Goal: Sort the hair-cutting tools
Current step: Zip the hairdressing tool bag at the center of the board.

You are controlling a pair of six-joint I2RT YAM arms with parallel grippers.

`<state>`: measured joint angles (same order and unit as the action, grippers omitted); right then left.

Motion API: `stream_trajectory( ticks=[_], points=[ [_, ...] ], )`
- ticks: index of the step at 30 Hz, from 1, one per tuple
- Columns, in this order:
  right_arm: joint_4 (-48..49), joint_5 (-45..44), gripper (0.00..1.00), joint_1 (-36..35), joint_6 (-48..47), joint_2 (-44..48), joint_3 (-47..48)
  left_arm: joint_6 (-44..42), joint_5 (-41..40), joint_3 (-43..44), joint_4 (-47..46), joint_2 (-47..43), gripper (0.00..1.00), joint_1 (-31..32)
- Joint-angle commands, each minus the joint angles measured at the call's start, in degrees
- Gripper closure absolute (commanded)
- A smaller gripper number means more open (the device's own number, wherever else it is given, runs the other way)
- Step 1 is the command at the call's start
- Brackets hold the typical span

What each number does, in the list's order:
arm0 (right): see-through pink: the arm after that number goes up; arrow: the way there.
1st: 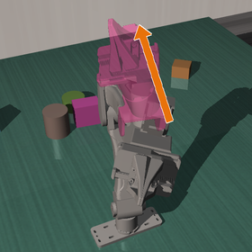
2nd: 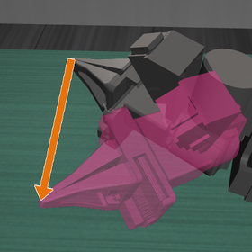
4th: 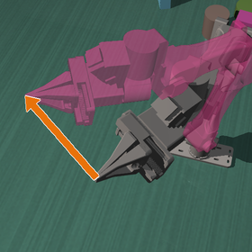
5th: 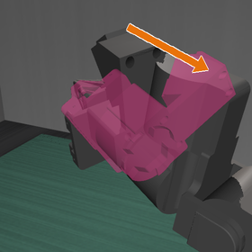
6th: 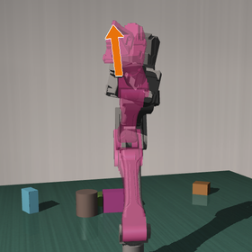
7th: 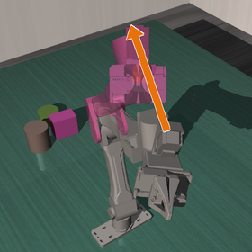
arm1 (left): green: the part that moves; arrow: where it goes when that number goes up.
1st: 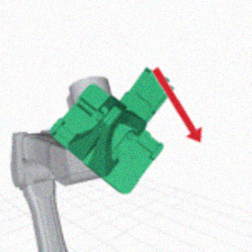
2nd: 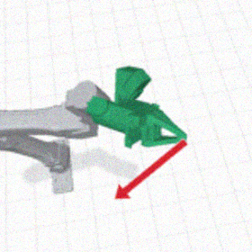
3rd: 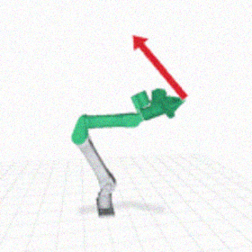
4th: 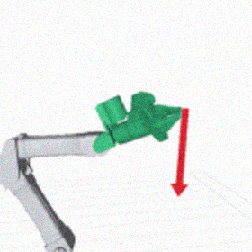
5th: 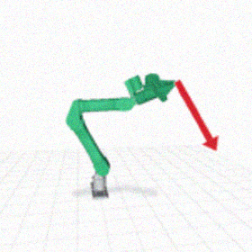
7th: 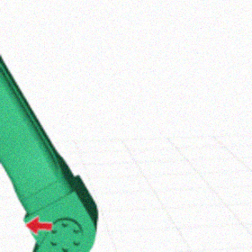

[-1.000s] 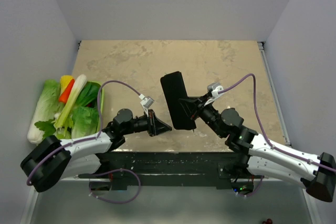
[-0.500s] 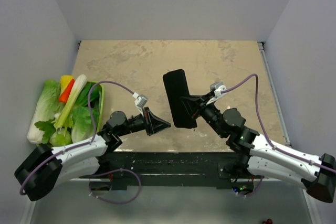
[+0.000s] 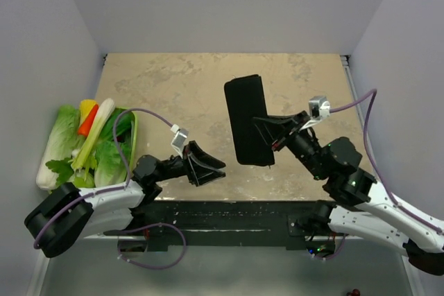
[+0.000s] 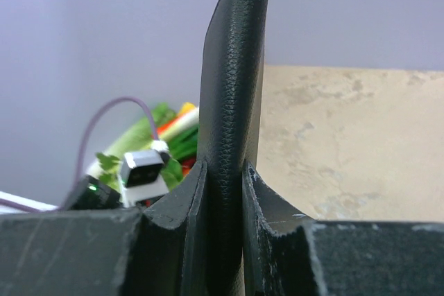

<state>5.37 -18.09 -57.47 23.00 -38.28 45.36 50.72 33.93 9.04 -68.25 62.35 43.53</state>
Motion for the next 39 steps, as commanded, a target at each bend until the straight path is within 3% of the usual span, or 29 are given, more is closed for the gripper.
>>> stream_trajectory(
  ticks=[1, 6, 10, 11, 25, 39],
  points=[
    [-0.9, 7.5, 1.0, 0.0, 3.3, 2.1, 7.4, 7.4, 5.6, 0.5, -20.6, 1.2, 0.39, 0.0],
    [-5.2, 12.5, 1.0, -0.1, 5.5, 2.2, 14.4, 22.0, 8.7, 3.0, -40.4, 7.1, 0.12, 0.1],
    [-6.5, 16.3, 1.0, 0.0, 8.2, 3.4, 15.0, 23.1, 8.6, 5.5, -40.5, 3.8, 0.07, 0.8],
    [-6.5, 17.9, 1.0, -0.1, 9.1, 3.7, 14.8, 23.8, 8.8, 6.1, -40.5, 2.2, 0.01, 0.8],
    [3.3, 24.1, 1.0, 0.0, 16.1, 3.6, 7.7, 27.2, 8.8, 14.9, -40.4, 0.0, 0.01, 0.8],
    [10.2, 20.8, 1.0, 0.0, 16.5, 0.4, 1.1, 28.4, 8.6, 17.9, -40.4, -0.6, 0.01, 0.8]
  ],
)
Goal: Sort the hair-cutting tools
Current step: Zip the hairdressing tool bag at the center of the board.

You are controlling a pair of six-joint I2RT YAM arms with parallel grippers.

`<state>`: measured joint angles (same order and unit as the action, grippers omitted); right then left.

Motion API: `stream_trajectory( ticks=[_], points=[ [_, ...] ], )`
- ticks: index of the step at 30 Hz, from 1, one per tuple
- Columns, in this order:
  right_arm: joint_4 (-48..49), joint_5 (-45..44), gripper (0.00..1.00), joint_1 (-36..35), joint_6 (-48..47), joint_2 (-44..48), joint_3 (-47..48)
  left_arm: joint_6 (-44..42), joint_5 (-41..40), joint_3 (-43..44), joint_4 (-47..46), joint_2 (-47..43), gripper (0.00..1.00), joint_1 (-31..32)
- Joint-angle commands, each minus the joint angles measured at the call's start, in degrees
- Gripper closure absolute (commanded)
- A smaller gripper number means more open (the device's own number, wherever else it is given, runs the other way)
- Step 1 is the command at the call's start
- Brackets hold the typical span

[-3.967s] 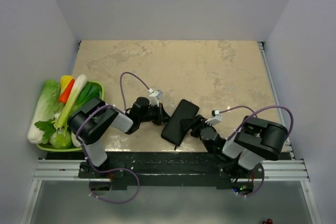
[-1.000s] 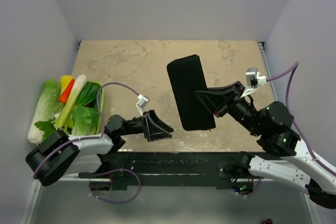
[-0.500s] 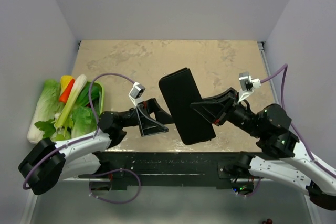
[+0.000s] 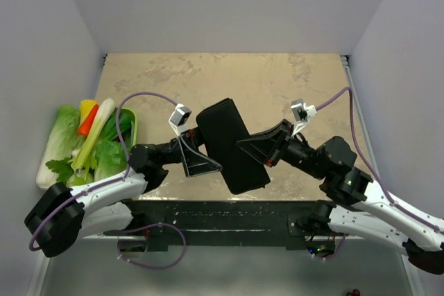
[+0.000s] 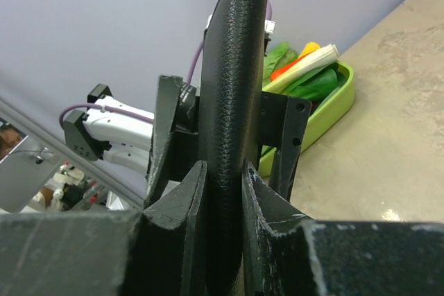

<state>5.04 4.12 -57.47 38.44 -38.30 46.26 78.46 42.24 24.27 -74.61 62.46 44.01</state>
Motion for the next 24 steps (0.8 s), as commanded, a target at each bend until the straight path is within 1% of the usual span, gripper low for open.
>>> stream_trajectory(
  ticks=[1, 6, 7, 9, 10, 13, 15, 16, 17, 19, 20, 21, 23, 24],
  points=[
    [10.8, -1.8, 1.0, -0.1, 0.9, 0.2, -0.2, 0.6, 0.3, 2.8, -34.0, -0.8, 0.01, 0.3],
    [13.1, -3.5, 1.0, -0.2, 0.4, -0.1, -2.0, 0.2, 0.0, 2.6, -33.1, -0.5, 0.01, 0.3],
    [13.2, -3.7, 1.0, -0.1, 0.2, 0.0, -2.4, -0.5, 0.0, 2.8, -31.8, -0.6, 0.1, 0.3],
    [13.3, -3.5, 1.0, -0.1, 0.1, 0.0, -2.5, -1.1, 1.0, 3.3, -30.2, -0.4, 0.24, 0.3],
    [12.9, -3.4, 1.0, -0.1, -0.2, 0.0, -2.2, -1.3, 1.1, 3.4, -29.9, -0.2, 0.39, 0.3],
    [12.2, -3.0, 1.0, -0.2, -0.6, 0.2, -2.1, -1.5, 1.7, 4.1, -28.6, 0.2, 0.61, 0.3],
    [11.5, -2.2, 1.0, -0.2, -1.2, -0.1, -1.6, -1.7, 1.7, 4.2, -27.8, 0.3, 0.67, 0.3],
    [11.3, -1.6, 1.0, -0.2, -1.3, 0.0, -1.4, -2.2, 2.0, 4.7, -26.7, 0.3, 0.79, 0.3],
    [10.7, -1.1, 1.0, -0.3, -1.7, -0.2, -1.3, -2.3, 2.3, 5.0, -26.0, 0.3, 0.85, 0.4],
    [8.7, 0.1, 1.0, -0.2, -4.3, -0.7, 0.7, -2.9, 3.2, 6.0, -23.7, 0.2, 0.93, 0.4],
    [5.0, 1.4, 1.0, -0.2, -5.6, -1.0, 1.8, -3.0, 4.4, 6.6, -22.4, 0.0, 0.93, 0.4],
    [3.1, 1.9, 0.89, -0.1, -6.8, -1.7, 2.9, -3.4, 5.2, 7.2, -21.0, -0.1, 0.94, 0.4],
    [-1.3, 3.8, 0.74, -0.2, -9.9, -1.9, 5.2, -4.8, 7.8, 9.0, -15.1, -0.8, 0.94, 0.3],
    [-2.8, 4.2, 0.61, -0.3, -10.8, -2.3, 6.0, -6.1, 8.4, 9.6, -13.0, -1.5, 0.94, 0.4]
  ],
)
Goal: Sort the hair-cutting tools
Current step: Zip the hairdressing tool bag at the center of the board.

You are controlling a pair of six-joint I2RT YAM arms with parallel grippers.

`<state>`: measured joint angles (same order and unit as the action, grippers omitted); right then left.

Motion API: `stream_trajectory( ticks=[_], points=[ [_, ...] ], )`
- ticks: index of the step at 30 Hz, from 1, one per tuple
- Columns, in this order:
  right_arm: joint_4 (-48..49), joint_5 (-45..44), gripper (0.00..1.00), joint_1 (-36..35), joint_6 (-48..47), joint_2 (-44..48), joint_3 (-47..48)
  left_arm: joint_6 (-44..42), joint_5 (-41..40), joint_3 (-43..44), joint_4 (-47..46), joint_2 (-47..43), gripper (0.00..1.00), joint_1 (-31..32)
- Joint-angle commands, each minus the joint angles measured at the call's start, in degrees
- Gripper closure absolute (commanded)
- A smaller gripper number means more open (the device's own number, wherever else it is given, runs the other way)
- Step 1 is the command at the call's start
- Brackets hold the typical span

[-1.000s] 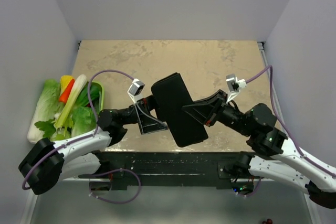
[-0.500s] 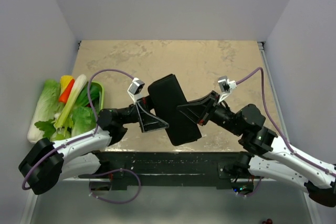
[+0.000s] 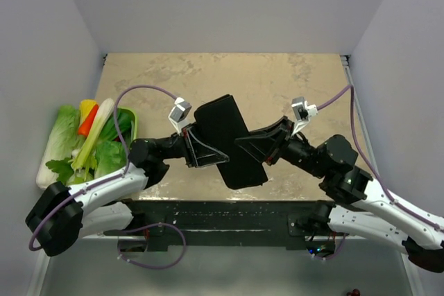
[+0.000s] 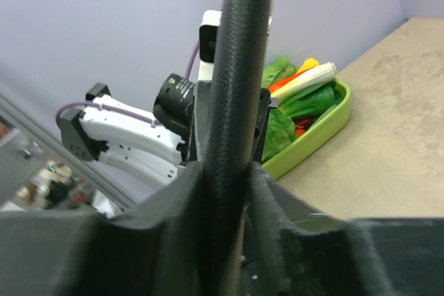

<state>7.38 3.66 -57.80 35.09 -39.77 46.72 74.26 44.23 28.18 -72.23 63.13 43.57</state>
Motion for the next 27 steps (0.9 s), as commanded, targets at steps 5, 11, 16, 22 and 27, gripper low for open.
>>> stream_trajectory(
  ticks=[5, 11, 16, 22, 27],
  points=[
    [-9.7, 9.2, 0.42, 0.2, -10.0, -1.1, 7.9, -5.3, 13.0, 9.9, -1.1, -3.7, 0.94, 0.9],
    [-11.6, 17.2, 0.4, 0.2, -12.0, -5.3, 11.0, -13.0, 18.2, 13.4, 16.5, -4.9, 0.94, 1.4],
    [-9.5, 22.0, 0.4, 0.2, -10.7, -8.0, 12.9, -19.4, 19.1, 14.9, 26.8, -5.6, 0.96, 2.2],
    [-9.0, 23.1, 0.47, 0.2, -10.7, -9.4, 14.1, -26.6, 20.2, 18.7, 38.5, -4.5, 0.96, 2.8],
    [-10.5, 22.2, 0.73, 0.2, -11.5, -8.6, 14.0, -36.0, 21.4, 23.0, 52.4, -3.3, 0.9, 3.2]
  ],
)
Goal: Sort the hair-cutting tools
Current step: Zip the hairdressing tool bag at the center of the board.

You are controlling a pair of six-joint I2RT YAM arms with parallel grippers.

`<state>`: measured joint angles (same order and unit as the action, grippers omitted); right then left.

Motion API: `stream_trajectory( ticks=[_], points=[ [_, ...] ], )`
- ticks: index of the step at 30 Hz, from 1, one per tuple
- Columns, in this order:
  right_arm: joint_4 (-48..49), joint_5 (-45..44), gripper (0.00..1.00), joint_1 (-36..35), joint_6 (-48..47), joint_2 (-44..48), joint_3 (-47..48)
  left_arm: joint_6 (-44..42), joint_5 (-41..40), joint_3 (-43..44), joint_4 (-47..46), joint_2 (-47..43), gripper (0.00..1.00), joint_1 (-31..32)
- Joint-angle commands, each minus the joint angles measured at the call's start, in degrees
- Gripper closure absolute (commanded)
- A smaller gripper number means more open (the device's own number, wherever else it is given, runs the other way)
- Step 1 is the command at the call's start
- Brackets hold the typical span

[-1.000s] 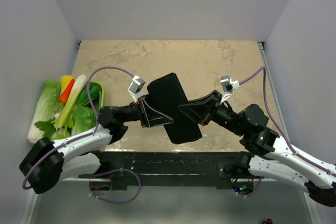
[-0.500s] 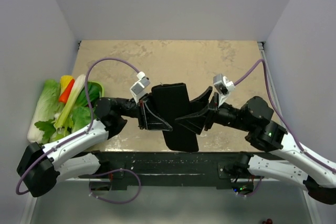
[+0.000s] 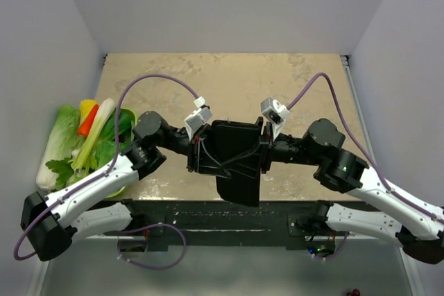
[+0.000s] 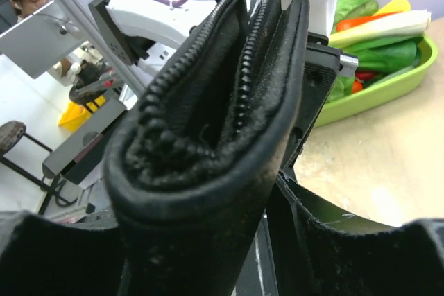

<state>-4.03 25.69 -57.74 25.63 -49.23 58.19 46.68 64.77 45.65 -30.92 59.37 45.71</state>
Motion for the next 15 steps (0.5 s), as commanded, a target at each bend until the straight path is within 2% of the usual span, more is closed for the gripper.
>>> stream_trajectory(
  ticks=[1, 2, 3, 4, 6, 8, 9, 13, 15],
  points=[
    [1.0, -0.1, 0.79, 0.2, -2.2, 1.2, 2.4, -9.6, 0.6, 6.7, 12.9, 0.6, 0.86, 1.2],
    [1.0, -0.2, 0.95, 0.2, -2.2, 1.3, 2.2, -10.7, 0.2, 7.3, 14.7, 0.7, 0.82, 1.1],
    [1.1, -1.2, 1.0, 0.2, -2.4, 1.5, 1.7, -12.6, -0.1, 7.7, 17.4, 0.8, 0.81, 1.1],
    [1.1, -2.2, 1.0, 0.1, -2.3, 2.3, 1.3, -13.1, -0.5, 8.1, 18.2, 0.9, 0.81, 1.1],
    [2.5, -7.7, 1.0, 0.2, -1.6, 4.0, -0.8, -14.8, -2.1, 8.3, 20.1, 0.2, 0.7, 1.1],
    [6.0, -11.9, 1.0, 0.0, -0.9, 7.4, -3.0, -15.8, -6.9, 7.8, 20.5, -1.6, 0.63, 1.1],
    [6.7, -14.1, 1.0, 0.1, -0.6, 8.5, -4.6, -16.9, -9.1, 7.4, 21.1, -4.2, 0.53, 1.1],
    [9.0, -25.1, 1.0, 0.2, -0.6, 13.8, -7.7, -20.0, -17.3, 8.8, 24.8, -9.6, 0.44, 1.1],
    [11.0, -26.6, 1.0, 0.2, -0.8, 15.6, -8.8, -20.4, -17.9, 9.0, 25.6, -11.2, 0.43, 1.0]
  ],
)
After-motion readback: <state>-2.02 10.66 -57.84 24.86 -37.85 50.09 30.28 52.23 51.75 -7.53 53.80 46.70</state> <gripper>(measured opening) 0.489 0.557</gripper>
